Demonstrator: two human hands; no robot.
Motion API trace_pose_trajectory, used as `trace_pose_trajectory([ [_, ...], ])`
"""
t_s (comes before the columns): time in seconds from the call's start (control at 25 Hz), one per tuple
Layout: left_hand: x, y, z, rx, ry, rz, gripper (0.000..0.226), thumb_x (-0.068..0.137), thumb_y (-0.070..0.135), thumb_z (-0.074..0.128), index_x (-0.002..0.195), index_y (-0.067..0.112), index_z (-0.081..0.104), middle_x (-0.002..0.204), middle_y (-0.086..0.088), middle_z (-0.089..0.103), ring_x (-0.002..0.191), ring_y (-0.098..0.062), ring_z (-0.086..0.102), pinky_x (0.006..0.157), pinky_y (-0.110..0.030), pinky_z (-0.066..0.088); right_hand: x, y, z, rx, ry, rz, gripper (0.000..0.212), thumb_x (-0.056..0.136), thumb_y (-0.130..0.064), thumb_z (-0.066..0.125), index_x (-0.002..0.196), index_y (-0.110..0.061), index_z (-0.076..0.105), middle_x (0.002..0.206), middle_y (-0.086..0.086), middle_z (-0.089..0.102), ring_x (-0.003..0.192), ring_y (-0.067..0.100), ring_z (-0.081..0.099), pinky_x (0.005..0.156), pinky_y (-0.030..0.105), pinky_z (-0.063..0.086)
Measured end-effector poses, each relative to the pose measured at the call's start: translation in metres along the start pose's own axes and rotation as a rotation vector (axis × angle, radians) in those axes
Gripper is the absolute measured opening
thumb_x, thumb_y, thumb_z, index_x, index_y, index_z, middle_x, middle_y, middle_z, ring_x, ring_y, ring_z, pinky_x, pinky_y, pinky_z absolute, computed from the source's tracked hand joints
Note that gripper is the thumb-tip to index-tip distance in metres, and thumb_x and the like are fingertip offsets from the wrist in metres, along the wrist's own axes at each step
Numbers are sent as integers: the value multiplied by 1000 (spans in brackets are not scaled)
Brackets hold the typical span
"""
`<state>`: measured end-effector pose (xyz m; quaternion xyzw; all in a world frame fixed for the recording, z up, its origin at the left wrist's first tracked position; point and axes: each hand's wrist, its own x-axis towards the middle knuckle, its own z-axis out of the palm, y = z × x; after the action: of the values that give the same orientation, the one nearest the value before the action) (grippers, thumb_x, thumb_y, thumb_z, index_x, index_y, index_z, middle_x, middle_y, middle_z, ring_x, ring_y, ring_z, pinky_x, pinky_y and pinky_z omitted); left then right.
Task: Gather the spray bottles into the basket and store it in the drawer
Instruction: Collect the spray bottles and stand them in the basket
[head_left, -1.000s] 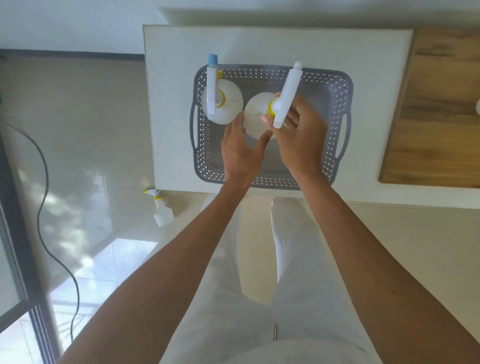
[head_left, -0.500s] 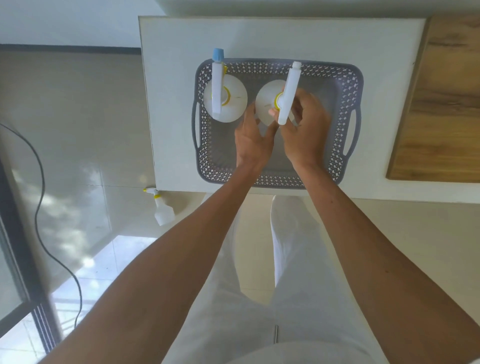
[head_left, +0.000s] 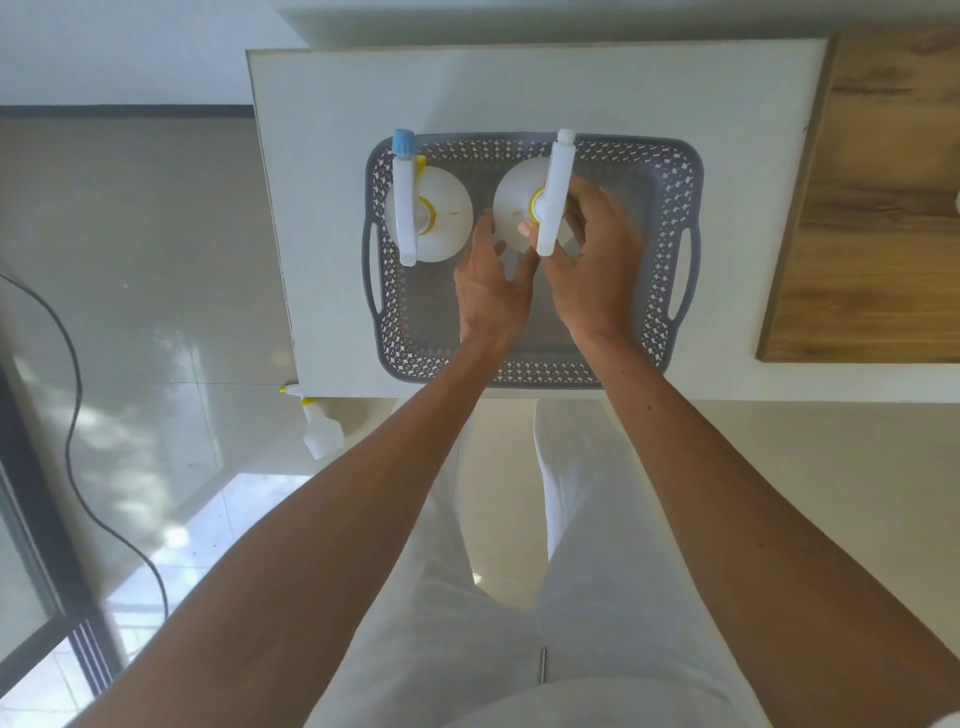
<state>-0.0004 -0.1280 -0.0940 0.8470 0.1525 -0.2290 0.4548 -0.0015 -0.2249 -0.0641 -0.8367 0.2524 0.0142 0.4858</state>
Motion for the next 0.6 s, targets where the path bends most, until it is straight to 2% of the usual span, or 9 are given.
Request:
trace_pose_trajectory([
  [0.12,-10,-1,-10,-54,-40,-70,73,92,26,71,151,3,34,143,-17,55,122,-24,62,98,-30,53,3,-3,-9,11,-36,23,54,83,0,79,134,-5,62,132,8,67,124,21,63,107,40,53],
  [0.24,-36,2,-16,2,23,-52,55,99,27,60,146,5,43,131,-11,61,107,-18,65,92,-32,57,1,4,-33,81,-34,38,66,80,1,81,140,-8,56,140,2,62,132,12,57,109,23,49],
  [0.32,-63,1,-14,26,76,-7,36,101,23,55,133,6,56,116,-5,66,96,-16,65,85,-35,59,-8,12,-54,107,-11,48,64,80,1,81,139,-8,57,138,1,62,129,9,59,105,16,49],
  [0.44,-109,1,3,90,2,82,20,101,15,56,116,6,65,106,-6,69,89,-20,68,81,-39,59,-20,31,-97,153,99,92,51,85,0,78,134,-5,61,133,5,67,123,12,64,102,18,54],
  [0.52,-127,12,30,131,-85,163,16,99,9,58,112,6,68,105,-6,70,87,-18,68,80,-35,58,-26,48,-135,211,228,156,43,87,1,74,129,-3,64,128,8,69,118,13,67,100,22,57],
  [0.6,-126,36,69,173,-149,289,15,97,7,60,109,5,69,102,-6,71,85,-12,66,82,-25,56,-27,67,-176,265,360,229,38,86,3,71,124,-2,67,122,7,71,113,11,69,96,24,59],
])
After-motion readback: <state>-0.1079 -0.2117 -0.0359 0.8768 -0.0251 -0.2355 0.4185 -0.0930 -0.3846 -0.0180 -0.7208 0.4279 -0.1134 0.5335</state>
